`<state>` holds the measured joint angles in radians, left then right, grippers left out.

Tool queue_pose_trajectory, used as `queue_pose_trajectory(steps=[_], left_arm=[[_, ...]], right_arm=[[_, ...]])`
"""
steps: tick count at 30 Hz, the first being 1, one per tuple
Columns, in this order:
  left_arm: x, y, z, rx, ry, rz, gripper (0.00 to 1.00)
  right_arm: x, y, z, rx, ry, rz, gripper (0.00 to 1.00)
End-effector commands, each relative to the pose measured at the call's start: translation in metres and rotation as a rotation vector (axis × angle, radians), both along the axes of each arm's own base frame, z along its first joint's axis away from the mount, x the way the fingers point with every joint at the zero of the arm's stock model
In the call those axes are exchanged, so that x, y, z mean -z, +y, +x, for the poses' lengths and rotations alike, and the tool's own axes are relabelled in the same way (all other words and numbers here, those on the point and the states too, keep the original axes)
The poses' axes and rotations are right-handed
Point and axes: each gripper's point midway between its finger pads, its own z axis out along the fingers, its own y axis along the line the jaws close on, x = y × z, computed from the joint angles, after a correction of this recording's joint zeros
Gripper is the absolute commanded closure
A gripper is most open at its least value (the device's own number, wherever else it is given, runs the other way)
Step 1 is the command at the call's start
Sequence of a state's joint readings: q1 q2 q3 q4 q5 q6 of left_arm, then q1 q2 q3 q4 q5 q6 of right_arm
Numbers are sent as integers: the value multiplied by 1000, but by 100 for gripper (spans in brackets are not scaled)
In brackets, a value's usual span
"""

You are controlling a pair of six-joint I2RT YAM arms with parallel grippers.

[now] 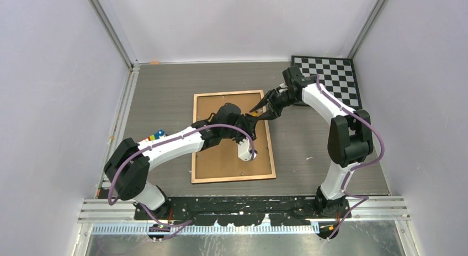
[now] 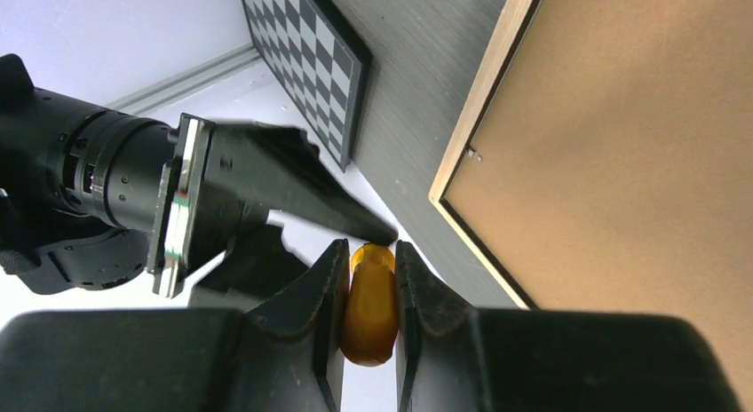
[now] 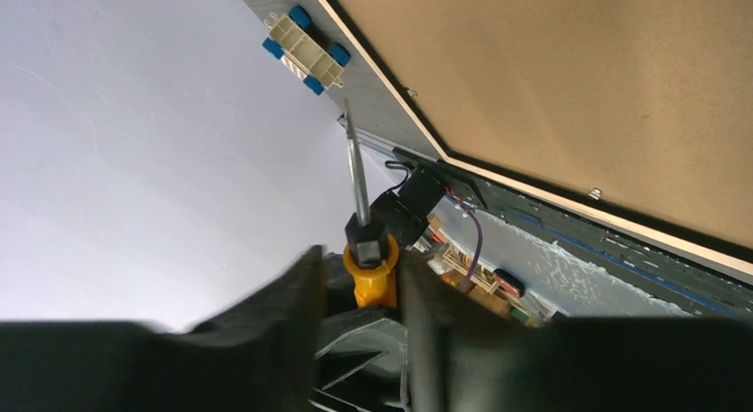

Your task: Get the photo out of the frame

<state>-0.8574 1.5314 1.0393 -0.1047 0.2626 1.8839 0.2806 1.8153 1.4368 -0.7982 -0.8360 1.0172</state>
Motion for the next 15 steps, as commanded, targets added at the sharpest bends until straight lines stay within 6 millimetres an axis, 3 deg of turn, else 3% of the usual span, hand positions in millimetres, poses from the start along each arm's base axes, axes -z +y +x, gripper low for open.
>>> queue_pose_trajectory(steps=[1,4,7,15], left_arm=[[-30,6,-7,-36,12,-109,100],[-38,16,-18,-61,67,-142,100],[-52,27,-28,-136,198,-205,100],[-101,65,-31,-497,763,-471,100]], right_arm=[[-23,3,5,-23,-58,90,44],[-26,-11,20,-12,-134,56,22],[-36,-25,36,-12,-238,14,9],[-72,-58,69,-127,-645,-157,7]])
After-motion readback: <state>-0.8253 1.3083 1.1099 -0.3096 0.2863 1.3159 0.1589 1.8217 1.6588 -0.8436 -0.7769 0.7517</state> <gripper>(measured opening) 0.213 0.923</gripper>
